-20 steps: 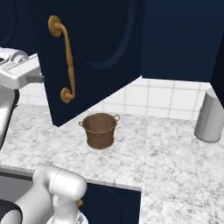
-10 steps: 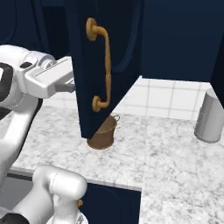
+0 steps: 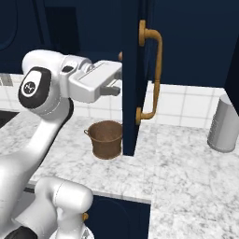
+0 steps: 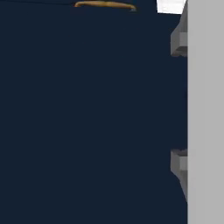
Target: Open the cabinet, pick up the bread from the cabinet and place it in the basket. Then move the basket to the dining counter.
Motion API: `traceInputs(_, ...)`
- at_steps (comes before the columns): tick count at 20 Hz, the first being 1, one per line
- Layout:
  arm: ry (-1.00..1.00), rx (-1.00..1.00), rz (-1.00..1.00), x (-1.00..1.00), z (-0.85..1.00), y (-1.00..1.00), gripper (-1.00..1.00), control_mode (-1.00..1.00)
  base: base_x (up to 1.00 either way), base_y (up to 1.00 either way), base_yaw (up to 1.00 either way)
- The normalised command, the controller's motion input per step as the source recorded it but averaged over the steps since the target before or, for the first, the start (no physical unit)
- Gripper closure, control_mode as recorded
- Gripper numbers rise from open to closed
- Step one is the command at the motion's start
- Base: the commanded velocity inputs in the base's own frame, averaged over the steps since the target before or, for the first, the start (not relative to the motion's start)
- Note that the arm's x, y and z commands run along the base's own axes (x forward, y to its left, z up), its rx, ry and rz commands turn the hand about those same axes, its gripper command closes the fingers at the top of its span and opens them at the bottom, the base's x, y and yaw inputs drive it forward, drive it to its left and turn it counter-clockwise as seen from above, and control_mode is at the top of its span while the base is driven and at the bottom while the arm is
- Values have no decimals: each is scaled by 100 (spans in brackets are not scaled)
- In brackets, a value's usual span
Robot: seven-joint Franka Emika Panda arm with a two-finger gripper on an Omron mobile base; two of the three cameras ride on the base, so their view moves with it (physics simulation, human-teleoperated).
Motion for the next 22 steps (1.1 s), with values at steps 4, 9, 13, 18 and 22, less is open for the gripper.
traceInputs(4,0,0,2,36,-1,-26,-100,-100,0,0,0)
traceInputs(9,0,3,19,26,-3,-43,-100,-100,0,0,0)
traceInputs(13,1,0,20,-9,0,35,-100,-100,0,0,0)
traceInputs(18,3,0,36,-5,0,70,-100,-100,0,0,0)
traceInputs(22,7,6,44,0,0,63,-100,-100,0,0,0)
